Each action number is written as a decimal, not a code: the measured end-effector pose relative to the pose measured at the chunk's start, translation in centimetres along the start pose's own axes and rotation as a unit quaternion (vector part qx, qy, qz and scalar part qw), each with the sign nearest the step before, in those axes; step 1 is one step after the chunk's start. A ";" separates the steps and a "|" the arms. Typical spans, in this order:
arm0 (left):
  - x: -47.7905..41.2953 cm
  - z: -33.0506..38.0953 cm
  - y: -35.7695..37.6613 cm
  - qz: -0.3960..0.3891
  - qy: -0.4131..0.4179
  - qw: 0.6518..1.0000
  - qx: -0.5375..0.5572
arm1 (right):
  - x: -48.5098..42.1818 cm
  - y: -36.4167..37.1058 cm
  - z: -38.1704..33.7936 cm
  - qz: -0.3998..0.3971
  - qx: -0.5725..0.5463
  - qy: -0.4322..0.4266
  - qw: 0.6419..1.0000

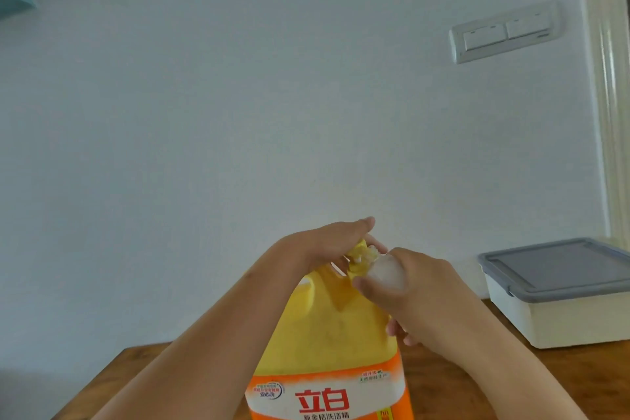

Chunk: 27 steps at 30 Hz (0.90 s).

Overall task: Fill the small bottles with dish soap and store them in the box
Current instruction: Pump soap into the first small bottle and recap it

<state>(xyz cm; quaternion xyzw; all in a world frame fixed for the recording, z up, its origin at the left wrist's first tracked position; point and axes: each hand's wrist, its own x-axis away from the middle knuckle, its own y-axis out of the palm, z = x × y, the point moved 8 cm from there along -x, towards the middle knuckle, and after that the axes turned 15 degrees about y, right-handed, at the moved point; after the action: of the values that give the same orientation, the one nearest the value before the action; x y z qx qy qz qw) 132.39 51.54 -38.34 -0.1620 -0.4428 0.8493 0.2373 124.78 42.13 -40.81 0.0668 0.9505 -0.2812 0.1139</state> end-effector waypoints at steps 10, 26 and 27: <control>-0.1 0.2 -0.1 0.016 0.008 1.000 -0.010 | -0.6 0.2 0.8 0.001 -0.002 0.002 1.000; -0.2 0.5 0.5 -0.006 -0.020 0.996 -0.088 | -1.8 1.3 2.6 -0.059 0.000 0.067 0.996; -0.2 0.4 0.5 -0.007 -0.021 0.996 -0.089 | -1.7 1.4 2.6 -0.064 -0.001 0.066 0.996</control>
<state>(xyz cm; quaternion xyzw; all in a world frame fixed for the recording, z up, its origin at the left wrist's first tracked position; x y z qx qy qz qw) 132.17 50.90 -38.51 -0.1612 -0.5224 0.8083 0.2188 127.19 41.78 -43.18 0.0244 0.9586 -0.2819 0.0324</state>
